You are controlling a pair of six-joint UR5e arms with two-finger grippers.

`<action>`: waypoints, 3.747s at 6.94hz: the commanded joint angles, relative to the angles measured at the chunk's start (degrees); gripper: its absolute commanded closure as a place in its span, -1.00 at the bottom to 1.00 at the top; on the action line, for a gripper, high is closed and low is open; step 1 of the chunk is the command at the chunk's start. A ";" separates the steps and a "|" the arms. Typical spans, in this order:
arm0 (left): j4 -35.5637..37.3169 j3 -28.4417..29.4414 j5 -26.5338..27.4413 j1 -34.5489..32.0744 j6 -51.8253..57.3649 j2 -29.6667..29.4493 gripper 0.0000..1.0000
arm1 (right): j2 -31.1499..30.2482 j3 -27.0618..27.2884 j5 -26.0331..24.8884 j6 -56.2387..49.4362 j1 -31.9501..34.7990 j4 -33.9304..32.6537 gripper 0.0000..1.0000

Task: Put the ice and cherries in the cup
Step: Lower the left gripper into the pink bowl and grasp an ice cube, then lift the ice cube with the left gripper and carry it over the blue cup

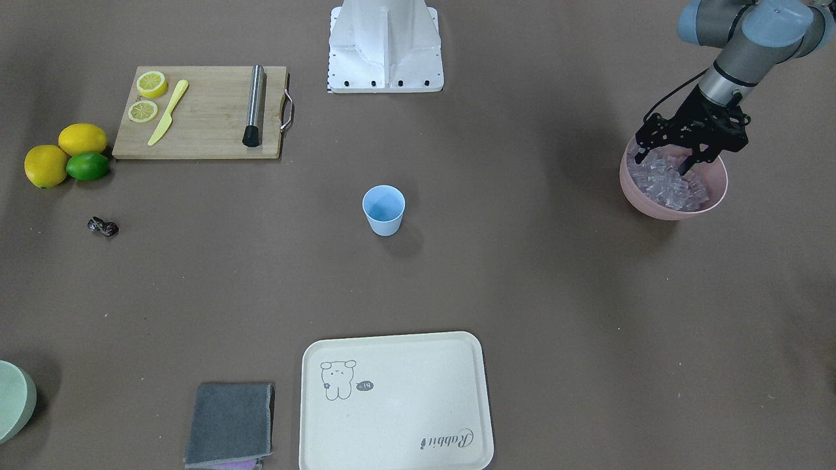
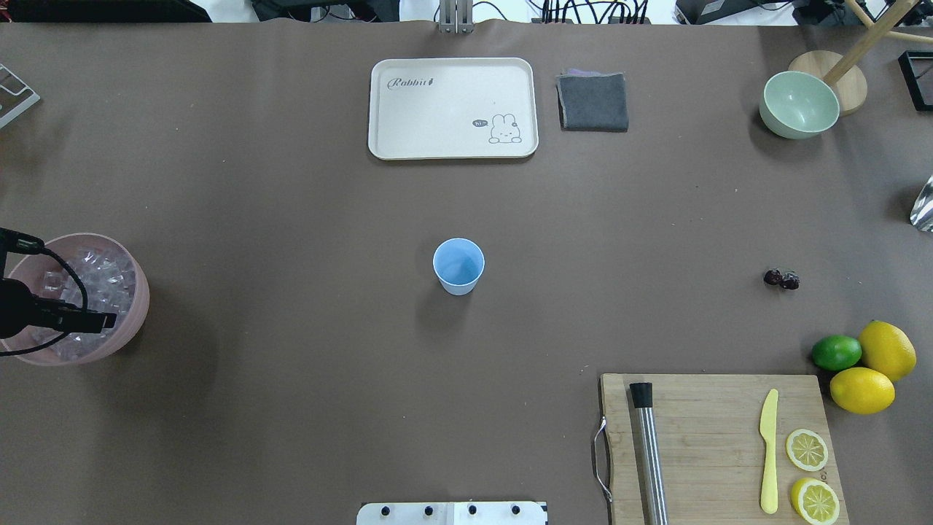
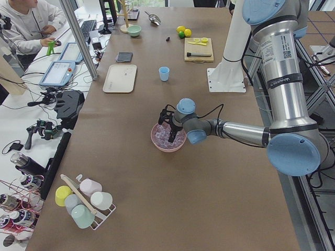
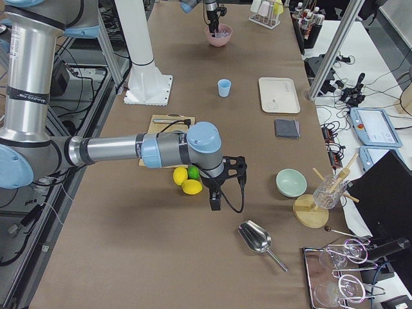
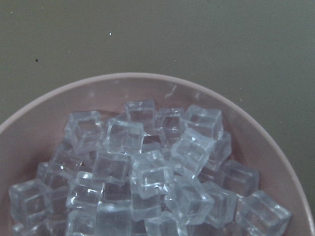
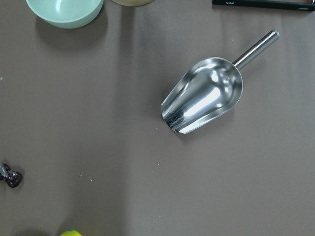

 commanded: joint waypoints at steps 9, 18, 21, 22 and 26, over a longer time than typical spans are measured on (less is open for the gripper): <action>-0.09 -0.30 -0.83 2.20 0.21 0.04 0.74 | 0.01 0.02 0.00 0.09 0.00 0.00 -1.00; -1.24 -0.30 -15.50 -12.46 4.87 -5.46 1.00 | 0.01 -0.07 0.00 0.00 0.00 0.00 -1.00; -0.89 1.45 -15.16 -12.05 -7.71 -18.01 1.00 | 0.01 -0.07 -0.09 0.00 0.00 0.00 -1.00; -0.89 2.94 -14.90 -10.74 -12.57 -23.29 1.00 | 0.01 -0.07 -0.09 0.00 0.00 0.00 -1.00; -0.54 7.24 6.24 6.73 -25.26 -37.28 1.00 | 0.01 -0.07 -0.09 0.00 0.00 0.00 -1.00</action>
